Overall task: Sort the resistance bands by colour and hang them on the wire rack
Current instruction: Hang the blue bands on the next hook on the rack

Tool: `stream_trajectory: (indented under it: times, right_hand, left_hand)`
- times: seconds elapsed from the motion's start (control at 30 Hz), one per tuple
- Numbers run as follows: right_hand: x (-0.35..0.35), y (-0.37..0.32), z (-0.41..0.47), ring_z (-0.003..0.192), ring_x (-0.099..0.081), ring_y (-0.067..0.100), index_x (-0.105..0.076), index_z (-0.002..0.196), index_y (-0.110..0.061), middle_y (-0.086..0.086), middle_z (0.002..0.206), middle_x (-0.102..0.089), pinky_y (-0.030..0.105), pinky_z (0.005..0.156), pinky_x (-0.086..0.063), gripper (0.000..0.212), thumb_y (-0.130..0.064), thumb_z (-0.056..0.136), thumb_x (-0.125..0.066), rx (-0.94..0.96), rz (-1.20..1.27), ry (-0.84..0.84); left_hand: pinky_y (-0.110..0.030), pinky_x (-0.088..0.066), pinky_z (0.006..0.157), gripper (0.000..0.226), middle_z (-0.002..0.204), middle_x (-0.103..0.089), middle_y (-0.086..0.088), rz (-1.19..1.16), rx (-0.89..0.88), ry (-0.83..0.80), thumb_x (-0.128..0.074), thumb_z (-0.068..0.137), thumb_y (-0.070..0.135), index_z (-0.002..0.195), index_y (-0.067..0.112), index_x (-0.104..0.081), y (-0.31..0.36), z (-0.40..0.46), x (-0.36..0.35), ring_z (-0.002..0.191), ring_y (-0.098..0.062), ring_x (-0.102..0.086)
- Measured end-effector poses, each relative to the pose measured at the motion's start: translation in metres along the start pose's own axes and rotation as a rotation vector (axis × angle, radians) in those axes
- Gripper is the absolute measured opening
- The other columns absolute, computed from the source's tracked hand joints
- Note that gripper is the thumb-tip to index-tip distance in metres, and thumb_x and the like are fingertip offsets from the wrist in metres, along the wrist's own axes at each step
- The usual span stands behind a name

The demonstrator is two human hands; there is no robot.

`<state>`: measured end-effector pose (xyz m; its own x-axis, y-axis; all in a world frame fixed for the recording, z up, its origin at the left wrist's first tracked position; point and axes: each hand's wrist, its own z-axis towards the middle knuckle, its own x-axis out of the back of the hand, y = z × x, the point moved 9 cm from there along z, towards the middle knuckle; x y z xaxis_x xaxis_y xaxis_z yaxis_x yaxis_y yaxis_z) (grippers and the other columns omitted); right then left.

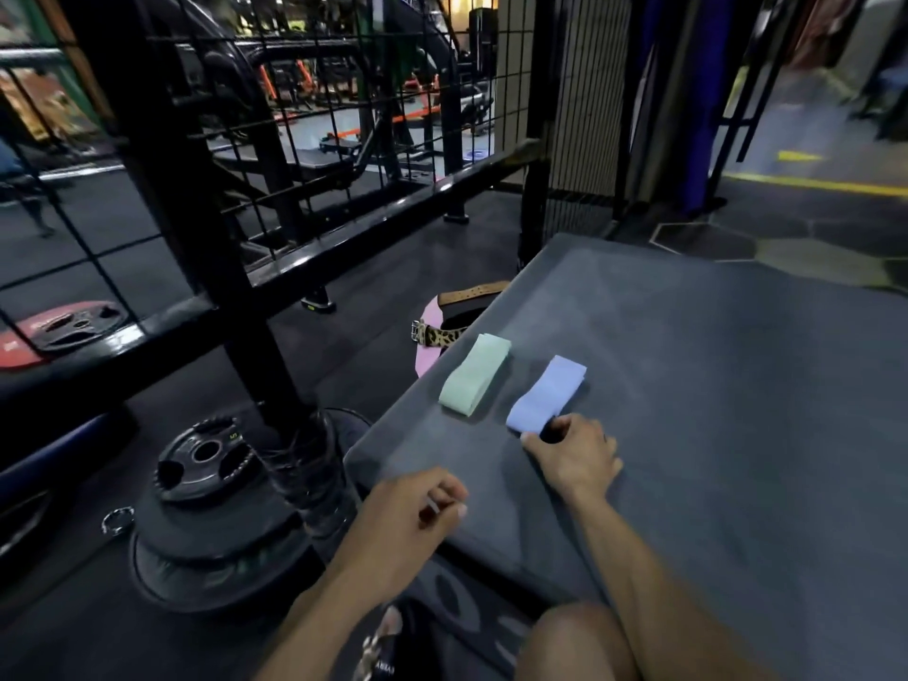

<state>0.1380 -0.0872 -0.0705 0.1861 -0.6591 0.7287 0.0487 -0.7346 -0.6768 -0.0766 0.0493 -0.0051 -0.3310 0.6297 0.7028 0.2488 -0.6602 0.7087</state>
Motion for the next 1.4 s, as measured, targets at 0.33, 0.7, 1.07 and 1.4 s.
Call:
stream_trajectory:
  times: [0.33, 0.7, 1.07, 1.4]
  right_hand:
    - [0.002, 0.001, 0.008, 0.120, -0.051, 0.031, -0.073, 0.101, -0.028, 0.001, 0.110, -0.071, 0.042, 0.099, -0.032, 0.032, -0.054, 0.084, -0.065, -0.068, 0.111, 0.045]
    - [0.021, -0.044, 0.002, 0.089, -0.063, 0.025, -0.068, 0.065, -0.025, -0.007, 0.073, -0.068, 0.043, 0.083, -0.054, 0.020, -0.045, 0.066, -0.070, 0.103, 0.322, -0.087]
    - [0.067, -0.195, -0.186, 0.086, -0.059, 0.012, -0.072, 0.083, -0.021, -0.002, 0.089, -0.063, 0.032, 0.090, -0.050, 0.025, -0.026, 0.059, -0.077, 0.439, 0.223, -0.990]
    - [0.030, -0.300, -0.372, 0.068, -0.041, 0.008, -0.056, 0.079, -0.002, -0.006, 0.069, -0.045, 0.021, 0.065, -0.035, 0.013, -0.013, 0.083, -0.062, 0.810, -0.235, -1.295]
  left_hand:
    - [-0.016, -0.051, 0.070, 0.007, 0.080, -0.066, 0.022, -0.030, -0.002, -0.017, -0.069, 0.092, 0.029, 0.087, 0.035, -0.067, -0.003, 0.001, 0.004, 0.075, -0.002, -0.065]
    - [-0.029, -0.055, 0.070, 0.010, 0.077, -0.066, 0.014, -0.056, -0.002, 0.057, -0.068, 0.093, 0.029, 0.087, 0.036, -0.067, -0.015, -0.016, 0.042, 0.071, -0.006, -0.064]
    - [-0.030, -0.055, 0.073, 0.013, 0.086, -0.073, 0.006, -0.322, -0.158, 0.427, -0.063, 0.098, 0.018, 0.101, 0.029, -0.069, 0.035, -0.102, 0.185, 0.075, -0.015, -0.070]
    - [-0.048, -0.041, 0.111, 0.046, 0.122, -0.071, 0.000, -0.640, 0.048, 0.221, -0.045, 0.095, 0.057, 0.119, 0.026, -0.070, -0.001, -0.189, 0.218, 0.121, -0.019, -0.062]
